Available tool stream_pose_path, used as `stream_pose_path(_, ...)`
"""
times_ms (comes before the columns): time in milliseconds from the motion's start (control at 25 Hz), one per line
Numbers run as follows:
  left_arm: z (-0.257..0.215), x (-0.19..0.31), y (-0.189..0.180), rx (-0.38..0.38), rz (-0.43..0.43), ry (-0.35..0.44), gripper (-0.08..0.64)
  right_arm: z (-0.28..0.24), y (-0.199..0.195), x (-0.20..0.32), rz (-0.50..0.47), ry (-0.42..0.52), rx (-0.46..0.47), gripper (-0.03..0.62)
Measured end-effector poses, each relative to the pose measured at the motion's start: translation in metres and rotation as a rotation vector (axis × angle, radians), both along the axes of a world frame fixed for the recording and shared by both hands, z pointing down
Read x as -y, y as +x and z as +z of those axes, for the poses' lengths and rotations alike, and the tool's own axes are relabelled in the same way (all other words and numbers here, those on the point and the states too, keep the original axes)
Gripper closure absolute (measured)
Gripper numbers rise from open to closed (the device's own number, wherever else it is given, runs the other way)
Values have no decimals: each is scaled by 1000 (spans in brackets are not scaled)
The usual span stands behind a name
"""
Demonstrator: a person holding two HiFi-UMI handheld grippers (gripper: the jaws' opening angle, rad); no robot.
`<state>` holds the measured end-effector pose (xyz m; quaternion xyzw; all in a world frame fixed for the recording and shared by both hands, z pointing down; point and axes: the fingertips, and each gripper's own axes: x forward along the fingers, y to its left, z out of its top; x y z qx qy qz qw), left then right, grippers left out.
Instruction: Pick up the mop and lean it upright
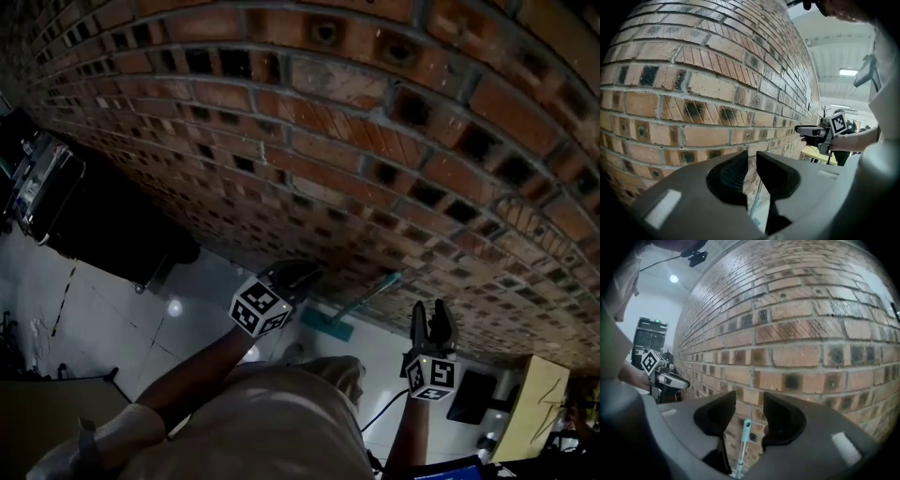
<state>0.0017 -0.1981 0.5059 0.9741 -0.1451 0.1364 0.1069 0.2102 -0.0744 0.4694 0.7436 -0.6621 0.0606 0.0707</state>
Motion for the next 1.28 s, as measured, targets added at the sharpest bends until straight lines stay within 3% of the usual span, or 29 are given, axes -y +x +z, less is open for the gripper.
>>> stream_pose_path(160,3,3,-6,-3,-8,14,483,15,10,-20,69,-41,-97,420)
stream_pose_path(360,14,5,-13,-4,-32,-41,483,39,19,-47,142,-87,-46,442)
stream_pose_path(640,17,-5,4,8,11,-31,483,56,25,-63,193,-99,12,442)
stream_pose_path(800,25,-15,8,36,28,-13,483,55,16,-63,159,-92,32,442)
stream_pose_path(1040,35,-22,14,62,-3,-47,483,47,16,-63,97,-94,38,442)
stream_pose_path(1280,32,-33,23,57,16,-56,483,57,24,-77,128,-112,79,442)
